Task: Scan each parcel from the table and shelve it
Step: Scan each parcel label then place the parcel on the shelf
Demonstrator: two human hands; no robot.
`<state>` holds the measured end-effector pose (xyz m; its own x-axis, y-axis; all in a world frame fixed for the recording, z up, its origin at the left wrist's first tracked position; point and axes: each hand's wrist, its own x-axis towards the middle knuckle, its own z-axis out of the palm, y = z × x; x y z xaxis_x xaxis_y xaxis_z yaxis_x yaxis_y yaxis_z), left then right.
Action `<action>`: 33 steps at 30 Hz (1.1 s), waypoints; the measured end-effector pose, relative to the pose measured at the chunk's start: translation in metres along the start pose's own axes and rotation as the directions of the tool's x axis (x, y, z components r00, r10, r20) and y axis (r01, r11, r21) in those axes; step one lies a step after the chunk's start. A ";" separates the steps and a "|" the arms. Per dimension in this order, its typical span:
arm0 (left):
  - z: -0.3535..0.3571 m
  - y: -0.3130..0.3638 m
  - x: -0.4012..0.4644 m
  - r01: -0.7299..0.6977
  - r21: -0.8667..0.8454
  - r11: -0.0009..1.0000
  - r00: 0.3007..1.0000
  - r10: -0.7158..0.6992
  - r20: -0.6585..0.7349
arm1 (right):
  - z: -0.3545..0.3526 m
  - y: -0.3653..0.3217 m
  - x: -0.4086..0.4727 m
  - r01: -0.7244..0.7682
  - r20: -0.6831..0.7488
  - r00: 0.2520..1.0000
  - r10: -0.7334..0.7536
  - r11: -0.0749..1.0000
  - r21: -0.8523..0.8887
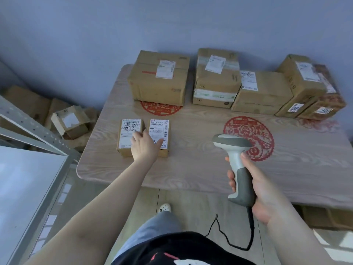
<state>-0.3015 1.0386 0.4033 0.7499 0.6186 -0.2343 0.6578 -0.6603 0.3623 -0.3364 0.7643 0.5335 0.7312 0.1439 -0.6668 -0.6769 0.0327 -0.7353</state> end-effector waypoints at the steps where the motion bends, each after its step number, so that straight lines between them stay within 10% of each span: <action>1: 0.003 0.002 0.005 -0.007 0.071 0.997 1.000 0.009 -0.025 | -0.003 -0.001 0.003 -0.003 -0.007 1.000 0.003 1.000 0.003; 9: 0.031 0.016 0.019 -0.085 0.187 0.979 0.988 0.106 -0.108 | -0.010 -0.024 0.042 -0.008 -0.046 0.999 0.007 1.000 -0.008; 17: 0.044 0.043 0.012 0.008 -0.330 0.944 0.984 0.051 0.170 | -0.011 -0.044 0.075 -0.044 0.020 0.999 0.044 0.999 -0.032; 23: 0.041 0.055 0.005 0.148 -0.369 0.917 0.955 -0.035 0.295 | -0.026 -0.063 0.094 -0.038 0.089 0.995 0.048 0.993 -0.113; 33: 0.064 0.136 -0.083 0.446 -0.864 0.232 0.895 -0.133 0.426 | -0.107 -0.092 0.098 -0.023 0.250 0.967 0.053 0.992 -0.124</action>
<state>-0.2692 0.8702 0.4142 0.6130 0.4602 -0.6422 0.4272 0.4907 0.7594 -0.1935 0.6698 0.5235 0.6499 0.3879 -0.6536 -0.6778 -0.0932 -0.7293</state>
